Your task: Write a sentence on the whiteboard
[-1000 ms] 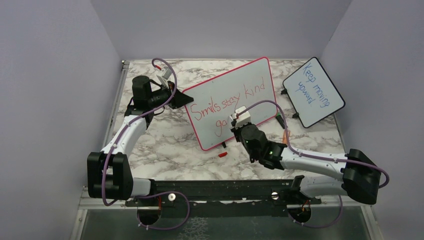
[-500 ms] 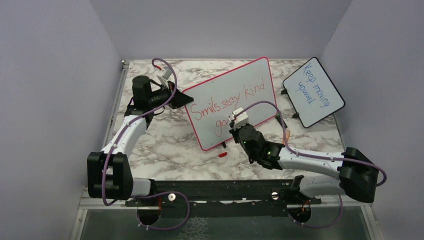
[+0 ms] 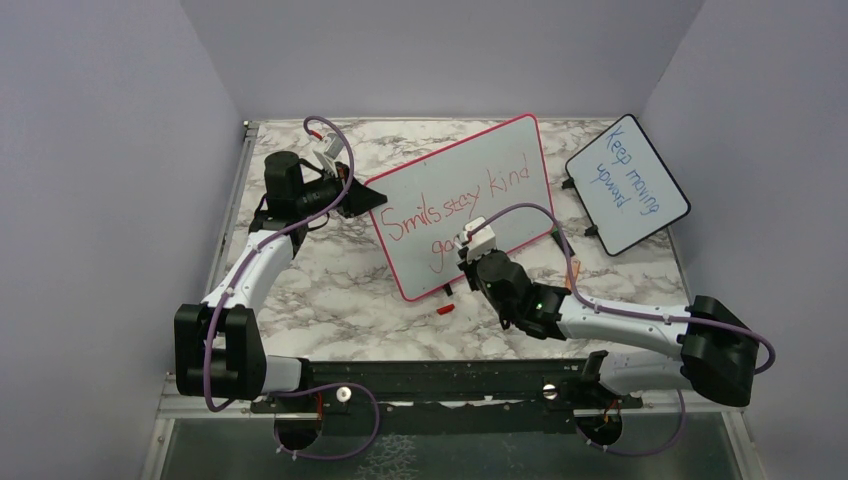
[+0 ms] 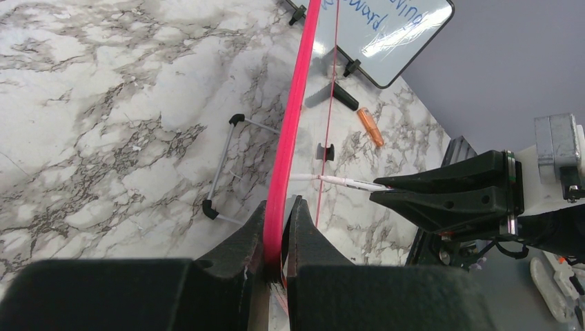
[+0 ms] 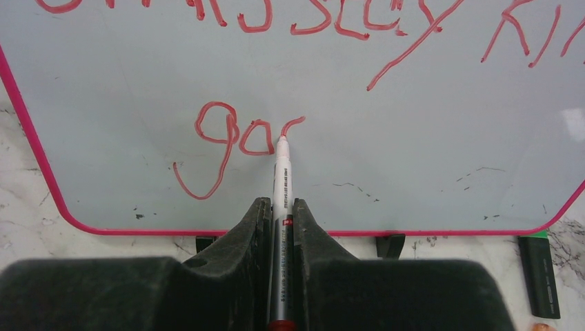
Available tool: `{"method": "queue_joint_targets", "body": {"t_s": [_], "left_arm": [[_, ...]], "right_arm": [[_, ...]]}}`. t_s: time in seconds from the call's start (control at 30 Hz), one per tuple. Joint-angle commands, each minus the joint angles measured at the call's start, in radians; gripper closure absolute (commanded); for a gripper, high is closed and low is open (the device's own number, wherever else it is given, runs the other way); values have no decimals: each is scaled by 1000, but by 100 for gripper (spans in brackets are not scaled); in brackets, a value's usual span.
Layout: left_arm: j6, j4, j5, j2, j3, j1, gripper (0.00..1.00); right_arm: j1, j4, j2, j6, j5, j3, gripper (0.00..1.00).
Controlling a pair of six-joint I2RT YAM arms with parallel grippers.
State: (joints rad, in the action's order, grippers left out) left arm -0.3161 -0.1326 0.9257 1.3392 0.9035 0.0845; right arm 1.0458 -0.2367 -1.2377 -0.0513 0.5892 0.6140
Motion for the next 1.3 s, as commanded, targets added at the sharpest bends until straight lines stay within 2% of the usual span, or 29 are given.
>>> {"method": "queue_joint_targets", "body": {"t_s": [0.0, 0.37, 0.63, 0.93, 1.27], "left_arm": [[135, 103, -167, 45, -25, 13, 100], [139, 106, -169, 47, -25, 14, 100], [141, 110, -169, 46, -23, 14, 100], [143, 111, -168, 47, -22, 14, 100], [143, 111, -168, 46, -20, 14, 100]], "right_arm": [[-4, 79, -17, -14, -13, -27, 99], [-32, 64, 8, -9, 49, -36, 99], [-58, -17, 16, 10, 55, -41, 99], [-63, -77, 9, 35, -4, -13, 99], [-63, -65, 22, 28, -97, 0, 99]]}}
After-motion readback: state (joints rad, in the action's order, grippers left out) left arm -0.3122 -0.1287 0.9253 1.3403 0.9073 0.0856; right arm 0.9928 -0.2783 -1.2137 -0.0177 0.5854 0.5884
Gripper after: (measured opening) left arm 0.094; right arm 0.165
